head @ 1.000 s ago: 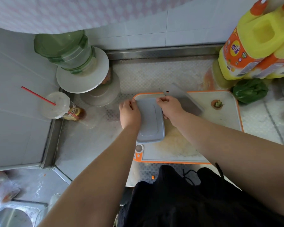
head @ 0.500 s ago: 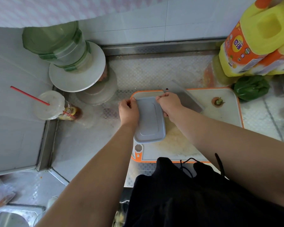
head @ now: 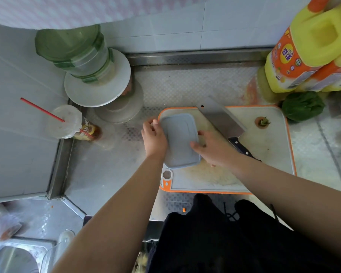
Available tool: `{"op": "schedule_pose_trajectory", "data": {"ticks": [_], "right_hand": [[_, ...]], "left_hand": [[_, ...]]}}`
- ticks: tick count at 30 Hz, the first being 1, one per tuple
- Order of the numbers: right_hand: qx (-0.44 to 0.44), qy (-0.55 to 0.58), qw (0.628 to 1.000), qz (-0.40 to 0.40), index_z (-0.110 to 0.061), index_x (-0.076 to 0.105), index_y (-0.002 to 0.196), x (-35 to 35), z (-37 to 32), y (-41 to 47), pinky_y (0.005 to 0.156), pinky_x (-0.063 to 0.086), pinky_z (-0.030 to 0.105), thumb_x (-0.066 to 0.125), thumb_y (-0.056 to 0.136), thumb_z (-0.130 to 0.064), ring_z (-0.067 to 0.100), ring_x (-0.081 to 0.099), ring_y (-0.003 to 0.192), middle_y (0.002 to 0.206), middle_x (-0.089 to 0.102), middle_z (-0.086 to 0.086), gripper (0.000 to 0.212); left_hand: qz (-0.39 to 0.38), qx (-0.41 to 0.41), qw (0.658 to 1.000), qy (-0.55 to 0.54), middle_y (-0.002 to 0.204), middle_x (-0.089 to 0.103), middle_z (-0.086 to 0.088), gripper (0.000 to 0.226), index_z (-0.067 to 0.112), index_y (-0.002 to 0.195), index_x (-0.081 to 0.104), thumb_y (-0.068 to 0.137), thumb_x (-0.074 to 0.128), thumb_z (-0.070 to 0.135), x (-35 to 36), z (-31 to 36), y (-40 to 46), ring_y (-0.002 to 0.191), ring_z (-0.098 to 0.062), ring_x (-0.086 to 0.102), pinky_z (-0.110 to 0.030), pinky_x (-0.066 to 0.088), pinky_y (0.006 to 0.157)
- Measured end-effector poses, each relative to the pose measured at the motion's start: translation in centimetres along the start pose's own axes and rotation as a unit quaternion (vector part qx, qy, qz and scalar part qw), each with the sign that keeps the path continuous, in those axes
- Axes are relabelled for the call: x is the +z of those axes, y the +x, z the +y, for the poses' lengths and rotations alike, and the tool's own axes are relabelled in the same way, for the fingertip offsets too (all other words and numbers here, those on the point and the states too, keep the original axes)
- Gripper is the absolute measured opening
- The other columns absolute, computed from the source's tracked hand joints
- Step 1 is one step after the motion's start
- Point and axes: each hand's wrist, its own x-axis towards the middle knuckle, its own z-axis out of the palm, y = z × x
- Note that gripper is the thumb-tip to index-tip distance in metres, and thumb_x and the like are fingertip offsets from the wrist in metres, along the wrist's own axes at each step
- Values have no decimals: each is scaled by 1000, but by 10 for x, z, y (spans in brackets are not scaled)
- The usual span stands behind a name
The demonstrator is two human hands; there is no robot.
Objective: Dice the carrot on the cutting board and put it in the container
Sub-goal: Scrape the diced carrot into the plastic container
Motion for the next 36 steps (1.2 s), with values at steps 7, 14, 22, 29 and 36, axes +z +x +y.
{"op": "schedule_pose_trajectory", "data": {"ticks": [7,14,22,29,36], "right_hand": [[31,116,992,-46,-25,22,146,16,16,-15,51,50,29,44,101,-18,20,60,54,74,65,13,50],[12,212,977,11,-23,30,146,27,14,-11,44,44,24,50,99,-15,17,54,47,66,60,11,52],[-8,220,974,-50,-20,34,143,15,1,-11,61,52,28,56,96,-12,20,66,76,100,68,8,52],[-65,-62,943,322,-18,64,111,-38,61,-12,73,46,32,53,96,-24,23,58,92,109,62,4,19],[29,-236,931,277,-28,30,147,-90,96,3,105,30,49,43,98,-17,38,19,135,158,6,5,52]], "left_hand": [[-129,62,937,320,81,69,-11,56,63,142,-7,101,28,46,-29,-43,-50,71,-34,64,-43,53,67],[-120,71,938,318,100,66,-9,55,55,149,4,102,33,48,-32,-24,-35,85,-34,62,-35,39,65],[-64,42,950,304,130,60,-13,46,32,149,32,104,37,38,-38,-14,-15,112,-38,58,-37,38,76],[-102,535,779,312,84,64,-2,27,12,90,70,89,61,37,-39,-55,-61,75,-24,60,-31,48,59],[-248,633,619,394,91,63,5,30,28,94,72,87,53,51,-37,-92,-78,81,-17,57,-31,49,71]]}}
